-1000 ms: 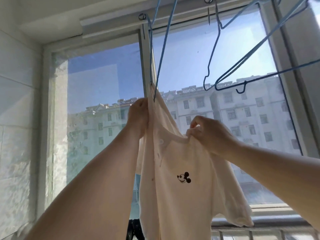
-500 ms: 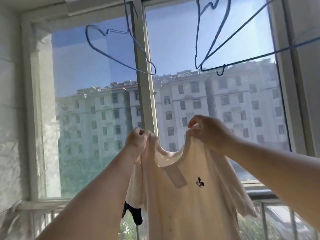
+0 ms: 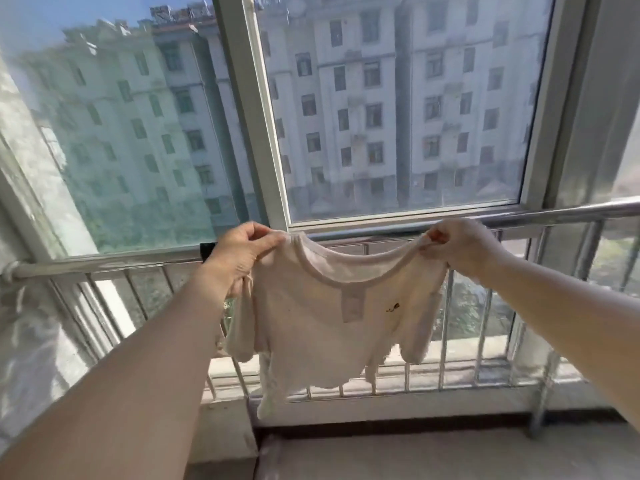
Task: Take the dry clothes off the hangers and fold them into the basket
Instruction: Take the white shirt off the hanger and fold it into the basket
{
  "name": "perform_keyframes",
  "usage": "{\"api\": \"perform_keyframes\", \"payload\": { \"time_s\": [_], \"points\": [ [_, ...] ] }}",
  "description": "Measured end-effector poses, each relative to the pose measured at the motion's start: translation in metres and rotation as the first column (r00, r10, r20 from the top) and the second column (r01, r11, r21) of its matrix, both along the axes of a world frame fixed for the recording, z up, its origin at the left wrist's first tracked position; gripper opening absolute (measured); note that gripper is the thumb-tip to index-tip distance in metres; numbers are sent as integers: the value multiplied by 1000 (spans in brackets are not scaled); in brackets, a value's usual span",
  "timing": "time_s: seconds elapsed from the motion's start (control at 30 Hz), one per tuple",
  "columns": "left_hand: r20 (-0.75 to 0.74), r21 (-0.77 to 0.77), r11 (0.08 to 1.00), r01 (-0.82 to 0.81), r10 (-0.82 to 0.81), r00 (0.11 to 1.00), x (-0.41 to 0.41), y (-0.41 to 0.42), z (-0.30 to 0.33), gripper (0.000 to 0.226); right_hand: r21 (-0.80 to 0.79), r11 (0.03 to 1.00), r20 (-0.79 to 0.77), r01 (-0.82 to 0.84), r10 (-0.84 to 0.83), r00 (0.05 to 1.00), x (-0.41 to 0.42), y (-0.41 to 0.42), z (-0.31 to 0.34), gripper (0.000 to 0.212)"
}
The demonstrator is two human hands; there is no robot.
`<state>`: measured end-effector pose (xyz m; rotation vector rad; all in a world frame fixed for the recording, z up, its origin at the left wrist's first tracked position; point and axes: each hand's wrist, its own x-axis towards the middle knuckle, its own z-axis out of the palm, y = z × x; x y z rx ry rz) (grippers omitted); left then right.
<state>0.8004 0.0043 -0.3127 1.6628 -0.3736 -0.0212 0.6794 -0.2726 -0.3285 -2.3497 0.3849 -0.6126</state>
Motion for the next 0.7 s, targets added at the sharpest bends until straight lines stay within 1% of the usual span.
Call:
{"api": "perform_keyframes", "payload": {
  "time_s": [0.07, 0.1, 0.2, 0.23, 0.3, 0.37, 0.4, 0.5, 0.57, 0.63, 0.7],
  "points": [
    [-75, -18, 1000, 15, -16, 997, -12, 3, -19, 17, 123, 992, -14, 12, -10, 1000, -16, -9, -20, 1],
    [-88, -14, 1000, 20, -21, 996, -18, 3, -26, 17, 173, 985, -14, 16, -14, 1000, -24, -12, -28, 4],
    [-95, 62, 997, 37, -31, 995, -40, -2, -45, 14, 322, 946, -16, 34, -31, 999, -41, -23, -48, 13],
    [-107, 91, 995, 39, -29, 994, -52, -7, -55, 14, 346, 937, -19, 42, -38, 999, -49, -27, -57, 15],
    [-130, 123, 990, 63, -47, 990, -65, -11, -63, 20, 359, 932, -21, 54, -49, 999, -53, -30, -66, 14],
    [-165, 163, 985, 60, -33, 986, -80, -20, -77, 29, 339, 939, -40, 56, -45, 998, -63, -33, -78, 8],
    [-178, 176, 982, 64, -32, 983, -92, -28, -90, 29, 335, 941, -50, 54, -40, 998, -73, -37, -87, 6],
    [-216, 202, 977, 63, -18, 976, -120, -48, -116, 16, 328, 944, -48, 32, -18, 999, -98, -48, -106, 6],
    [-247, 239, 968, 76, -15, 969, -141, -60, -131, 14, 327, 944, -46, 41, -28, 999, -115, -63, -118, 4],
    [-286, 295, 952, 83, 5, 958, -160, -69, -142, 16, 349, 936, -55, 44, -27, 998, -134, -81, -126, 3],
    [-339, 324, 938, 121, -4, 941, -177, -77, -152, 24, 388, 921, -58, 34, -12, 998, -152, -97, -134, 6]
  ]
}}
